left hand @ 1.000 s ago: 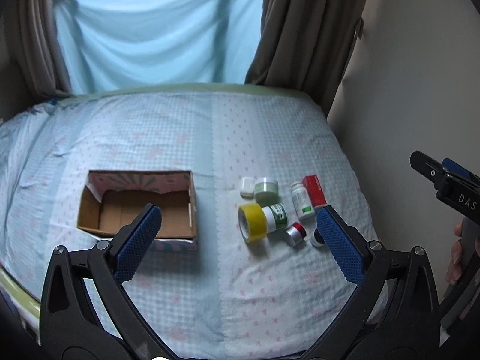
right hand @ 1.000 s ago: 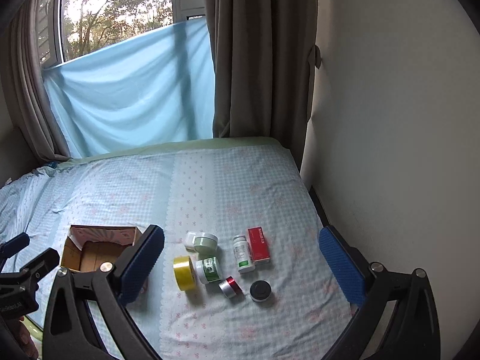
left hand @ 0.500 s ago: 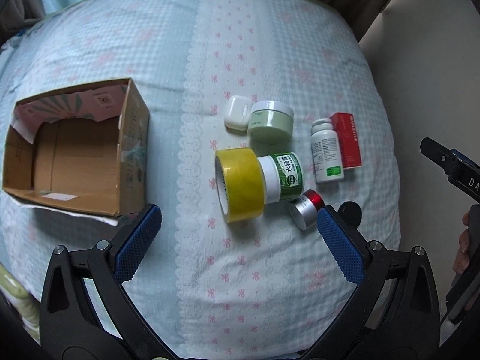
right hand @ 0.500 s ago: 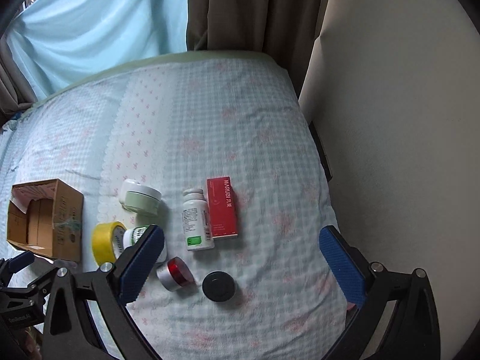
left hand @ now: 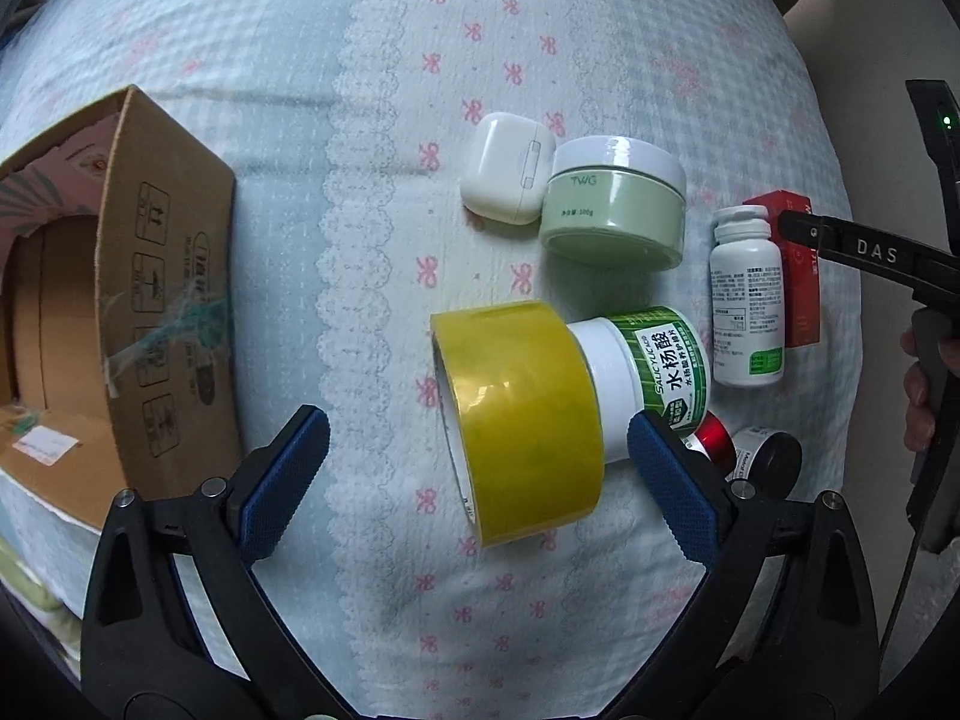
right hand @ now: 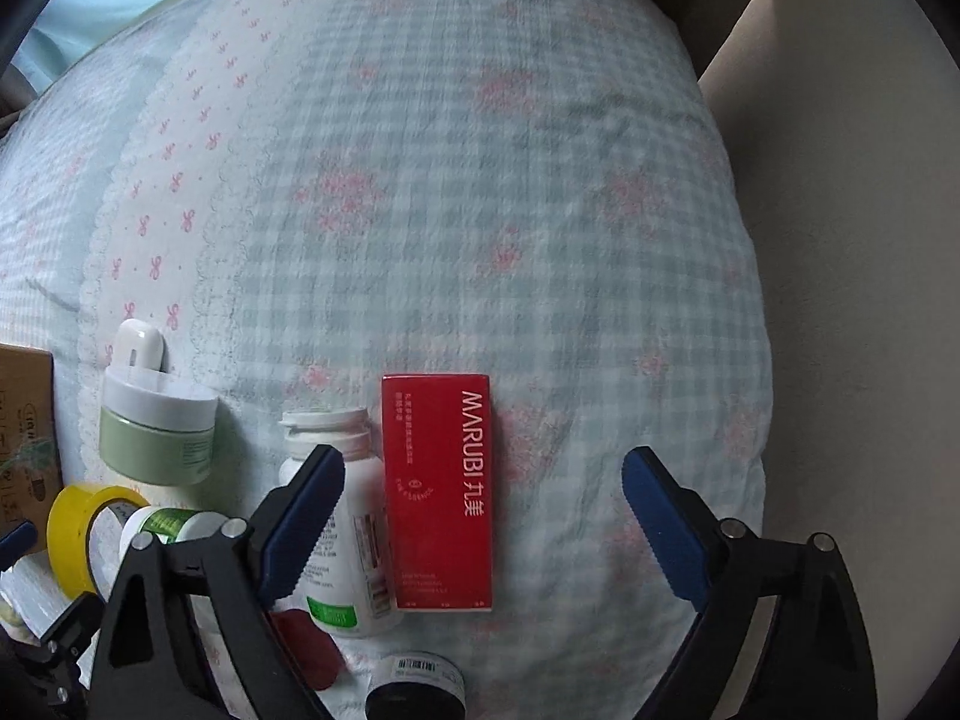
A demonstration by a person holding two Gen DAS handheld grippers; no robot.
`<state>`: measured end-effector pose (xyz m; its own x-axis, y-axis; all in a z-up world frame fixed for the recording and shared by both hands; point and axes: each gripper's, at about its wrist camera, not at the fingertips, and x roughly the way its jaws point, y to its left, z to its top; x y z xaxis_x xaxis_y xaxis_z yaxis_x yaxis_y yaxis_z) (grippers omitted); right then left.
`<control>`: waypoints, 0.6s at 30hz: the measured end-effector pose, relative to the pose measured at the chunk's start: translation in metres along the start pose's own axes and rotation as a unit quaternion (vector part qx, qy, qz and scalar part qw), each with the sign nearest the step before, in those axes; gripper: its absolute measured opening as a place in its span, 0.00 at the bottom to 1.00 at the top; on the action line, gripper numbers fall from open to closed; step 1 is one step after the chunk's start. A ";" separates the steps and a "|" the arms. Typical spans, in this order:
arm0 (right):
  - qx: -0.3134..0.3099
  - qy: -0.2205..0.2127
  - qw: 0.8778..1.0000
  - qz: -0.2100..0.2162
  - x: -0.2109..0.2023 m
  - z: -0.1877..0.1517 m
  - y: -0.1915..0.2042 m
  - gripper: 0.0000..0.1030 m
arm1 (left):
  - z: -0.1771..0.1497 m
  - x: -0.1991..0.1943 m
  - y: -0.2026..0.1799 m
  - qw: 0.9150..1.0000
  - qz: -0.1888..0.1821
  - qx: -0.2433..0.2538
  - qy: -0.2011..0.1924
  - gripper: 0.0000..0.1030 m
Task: Organize rigid objects
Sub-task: 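Grasp the yellow tape roll with the left gripper while the right grasps the red MARUBI box, then carry the tape roll and red box into the cardboard box and release both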
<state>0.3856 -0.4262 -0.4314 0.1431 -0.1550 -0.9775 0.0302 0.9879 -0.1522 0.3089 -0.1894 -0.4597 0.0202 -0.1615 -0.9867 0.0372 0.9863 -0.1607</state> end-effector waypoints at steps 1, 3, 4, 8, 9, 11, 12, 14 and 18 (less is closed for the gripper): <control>0.004 0.008 1.000 0.001 0.008 0.003 0.000 0.83 | 0.002 0.003 0.000 1.000 -0.001 0.001 0.004 0.93; 0.008 0.020 1.000 -0.001 0.019 0.006 0.000 0.75 | 0.005 0.010 0.000 1.000 -0.002 0.004 0.012 0.90; 0.011 0.028 1.000 -0.003 0.025 0.008 -0.001 0.73 | 0.006 0.013 -0.001 1.000 -0.004 0.005 0.015 0.85; 0.012 0.053 0.998 -0.001 0.043 0.010 0.000 0.66 | 0.013 0.018 0.002 1.000 -0.022 -0.008 0.015 0.85; 0.011 0.058 0.998 0.000 0.047 0.011 0.000 0.62 | 0.014 0.019 0.003 0.999 -0.027 -0.013 0.016 0.83; 0.012 0.071 0.997 0.012 0.055 0.012 0.001 0.52 | 0.016 0.019 0.009 0.998 -0.043 -0.026 0.022 0.77; 0.015 0.078 0.997 0.020 0.060 0.012 0.002 0.47 | 0.016 0.020 0.012 0.998 -0.055 -0.033 0.027 0.69; 0.015 0.082 0.996 0.026 0.068 0.015 0.005 0.41 | 0.016 0.020 0.015 0.996 -0.075 -0.044 0.035 0.60; 0.010 0.077 0.997 0.024 0.073 0.015 0.013 0.37 | 0.012 0.019 0.013 0.993 -0.100 -0.049 0.048 0.42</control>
<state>0.4109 -0.4251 -0.5024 -0.0082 -0.1022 -0.9947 0.0462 0.9937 -0.1024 0.3220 -0.1802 -0.4798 -0.0726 -0.3554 -0.9319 -0.0674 0.9340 -0.3509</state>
